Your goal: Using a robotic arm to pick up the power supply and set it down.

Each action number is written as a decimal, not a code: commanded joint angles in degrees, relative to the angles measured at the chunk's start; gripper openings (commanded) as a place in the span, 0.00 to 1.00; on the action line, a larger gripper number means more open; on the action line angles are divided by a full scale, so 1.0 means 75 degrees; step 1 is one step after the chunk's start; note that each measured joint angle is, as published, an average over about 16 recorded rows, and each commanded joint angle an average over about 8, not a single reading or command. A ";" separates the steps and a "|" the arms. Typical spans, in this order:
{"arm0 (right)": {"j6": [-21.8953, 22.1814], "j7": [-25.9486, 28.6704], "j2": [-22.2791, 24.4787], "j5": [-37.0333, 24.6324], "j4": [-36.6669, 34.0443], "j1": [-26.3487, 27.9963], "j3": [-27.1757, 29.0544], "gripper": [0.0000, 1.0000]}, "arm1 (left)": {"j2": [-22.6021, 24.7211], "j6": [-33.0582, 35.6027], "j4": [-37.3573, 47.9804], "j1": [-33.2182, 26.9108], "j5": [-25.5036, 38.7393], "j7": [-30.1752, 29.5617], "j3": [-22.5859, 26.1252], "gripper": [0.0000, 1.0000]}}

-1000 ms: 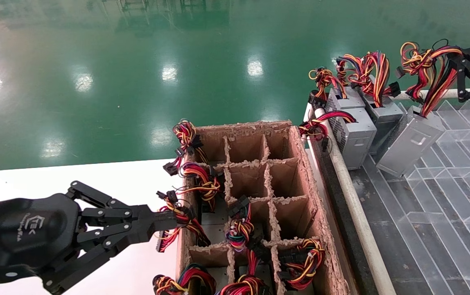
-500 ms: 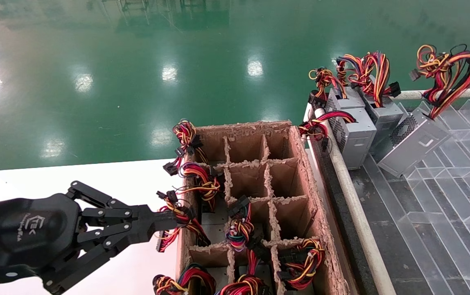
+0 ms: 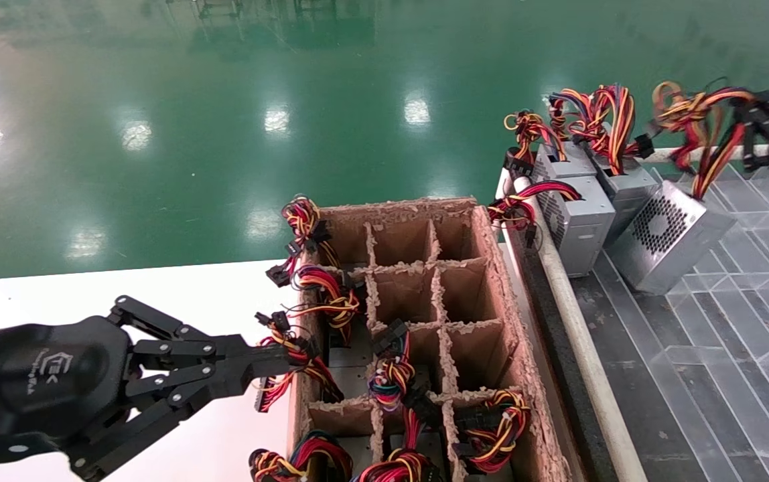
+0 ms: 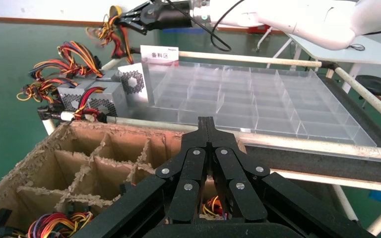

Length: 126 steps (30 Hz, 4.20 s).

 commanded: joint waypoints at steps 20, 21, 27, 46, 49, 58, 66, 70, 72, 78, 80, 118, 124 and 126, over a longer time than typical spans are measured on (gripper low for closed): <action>-0.1470 -0.1913 -0.0456 0.1423 -0.0740 0.0107 0.0452 0.31 | 0.0000 0.0000 0.0000 0.0000 0.0000 0.0000 0.0001 0.00; -0.1515 -0.1935 -0.0474 0.1415 -0.0796 0.0156 0.0426 0.44 | 0.0000 0.0000 0.0000 0.0000 0.0000 0.0000 0.0001 0.00; -0.1672 -0.2001 -0.0539 0.1318 -0.1038 0.0383 0.0294 1.00 | 0.0000 0.0000 0.0000 0.0000 -0.0001 0.0000 0.0001 0.00; -0.1741 -0.1545 -0.0424 0.1016 -0.0834 0.0637 0.0039 1.00 | 0.0000 0.0000 0.0000 0.0000 -0.0001 0.0001 0.0001 0.00; -0.1764 -0.1312 -0.0330 0.0826 -0.0777 0.0654 -0.0091 1.00 | -0.0001 -0.0001 0.0000 0.0000 -0.0001 0.0001 0.0001 0.00; -0.1729 -0.0260 -0.0134 -0.0074 -0.0681 0.0905 -0.0623 1.00 | -0.0001 -0.0001 0.0000 0.0000 -0.0001 0.0001 0.0002 0.00; -0.1826 0.0609 0.0134 -0.0690 -0.0275 0.0961 -0.0910 1.00 | -0.0001 -0.0001 0.0000 -0.0001 -0.0001 0.0001 0.0002 0.00; -0.1983 0.1094 0.0360 -0.1081 -0.0003 0.0970 -0.1065 1.00 | -0.0001 -0.0001 0.0000 -0.0001 -0.0001 0.0001 0.0002 0.00; -0.2089 0.1369 0.0478 -0.1300 0.0145 0.0981 -0.1148 1.00 | -0.0001 -0.0001 0.0000 -0.0001 -0.0001 0.0001 0.0002 0.00; -0.2435 0.2210 0.0793 -0.1926 0.0635 0.0995 -0.1355 1.00 | -0.0001 -0.0001 0.0000 -0.0001 -0.0001 0.0001 0.0002 0.00; -0.2526 0.2477 0.0893 -0.2091 0.0830 0.0984 -0.1388 1.00 | -0.0001 -0.0001 0.0000 -0.0001 -0.0001 0.0001 0.0002 0.00; -0.3170 0.2223 0.1597 -0.0908 0.1676 0.1237 -0.0849 1.00 | -0.0001 -0.0001 0.0000 -0.0001 -0.0002 0.0002 0.0003 0.00; -0.3734 0.2043 0.1492 -0.0240 0.1619 0.1126 -0.0868 1.00 | -0.0001 -0.0001 0.0000 -0.0001 -0.0002 0.0002 0.0003 0.00; -0.3916 0.1975 0.1454 -0.0001 0.1598 0.1082 -0.0869 1.00 | -0.0001 -0.0001 0.0000 -0.0001 -0.0002 0.0002 0.0004 0.00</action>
